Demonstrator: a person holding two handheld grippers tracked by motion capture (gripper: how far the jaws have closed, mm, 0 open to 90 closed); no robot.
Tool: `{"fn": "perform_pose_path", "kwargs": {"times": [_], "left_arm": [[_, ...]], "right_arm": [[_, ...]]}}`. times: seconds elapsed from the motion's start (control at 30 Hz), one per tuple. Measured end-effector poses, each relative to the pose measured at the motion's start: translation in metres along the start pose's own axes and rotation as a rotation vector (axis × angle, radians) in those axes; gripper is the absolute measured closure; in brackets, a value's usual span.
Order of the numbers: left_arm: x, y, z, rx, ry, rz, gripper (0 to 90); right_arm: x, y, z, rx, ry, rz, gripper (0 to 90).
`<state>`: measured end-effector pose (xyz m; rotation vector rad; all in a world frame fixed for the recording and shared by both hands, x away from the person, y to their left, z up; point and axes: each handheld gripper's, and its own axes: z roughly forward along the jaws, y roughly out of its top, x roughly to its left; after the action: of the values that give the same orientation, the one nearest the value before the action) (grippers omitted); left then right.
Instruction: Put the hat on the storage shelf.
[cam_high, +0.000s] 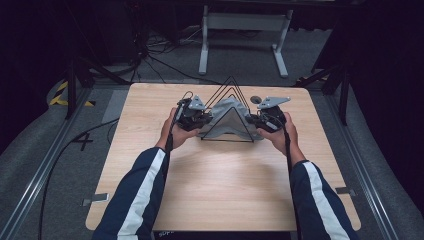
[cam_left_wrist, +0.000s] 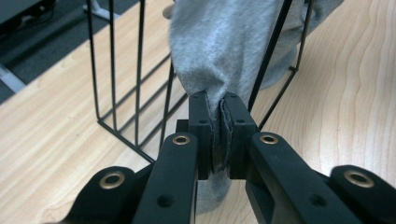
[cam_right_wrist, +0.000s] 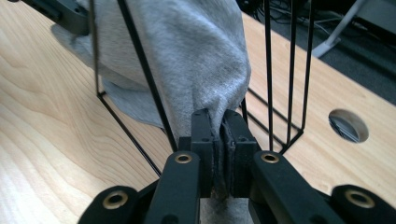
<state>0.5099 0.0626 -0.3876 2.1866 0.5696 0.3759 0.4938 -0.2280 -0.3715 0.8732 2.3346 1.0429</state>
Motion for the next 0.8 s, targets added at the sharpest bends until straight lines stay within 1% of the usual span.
{"fn": "perform_pose_path", "kwargs": {"times": [0.03, 0.13, 0.2, 0.27, 0.33, 0.5, 0.53, 0.6, 0.63, 0.67, 0.7, 0.8], "left_arm": [[0.000, -0.002, 0.002, 0.002, 0.003, 0.000, 84.5], [0.002, -0.007, 0.008, 0.006, -0.001, -0.020, 84.6], [0.004, -0.010, 0.012, 0.014, -0.001, -0.021, 84.6], [0.004, -0.013, 0.016, 0.007, -0.005, -0.036, 84.6], [0.004, -0.015, 0.019, -0.001, -0.006, -0.047, 84.6], [0.004, -0.019, 0.020, -0.016, -0.007, -0.069, 84.5], [0.004, -0.019, 0.019, -0.014, -0.003, -0.061, 84.5], [0.003, -0.017, 0.016, -0.009, 0.007, -0.052, 84.5], [0.003, -0.017, 0.015, -0.006, 0.005, -0.048, 84.4], [0.003, -0.016, 0.012, -0.009, 0.011, -0.043, 84.4], [0.003, -0.016, 0.010, -0.016, 0.016, -0.047, 84.3], [0.004, -0.015, 0.002, -0.020, 0.022, -0.035, 84.1]], "right_arm": [[-0.001, -0.002, 0.002, 0.000, 0.003, 0.006, 84.8], [-0.003, -0.008, 0.006, -0.007, 0.010, 0.032, 84.8], [-0.003, -0.010, 0.009, -0.005, 0.008, 0.038, 84.8], [-0.003, -0.012, 0.010, 0.001, 0.003, 0.036, 84.8], [-0.003, -0.015, 0.012, 0.000, -0.001, 0.045, 84.8], [-0.004, -0.021, 0.015, -0.008, -0.001, 0.060, 84.7], [-0.004, -0.021, 0.014, -0.006, -0.001, 0.061, 84.7], [-0.003, -0.020, 0.013, 0.004, -0.009, 0.049, 84.5], [-0.002, -0.019, 0.013, 0.005, -0.012, 0.043, 84.5], [-0.002, -0.018, 0.012, 0.007, -0.015, 0.039, 84.4], [-0.001, -0.017, 0.010, 0.011, -0.020, 0.030, 84.2], [-0.002, -0.015, 0.005, -0.001, -0.023, 0.031, 83.8]]}}
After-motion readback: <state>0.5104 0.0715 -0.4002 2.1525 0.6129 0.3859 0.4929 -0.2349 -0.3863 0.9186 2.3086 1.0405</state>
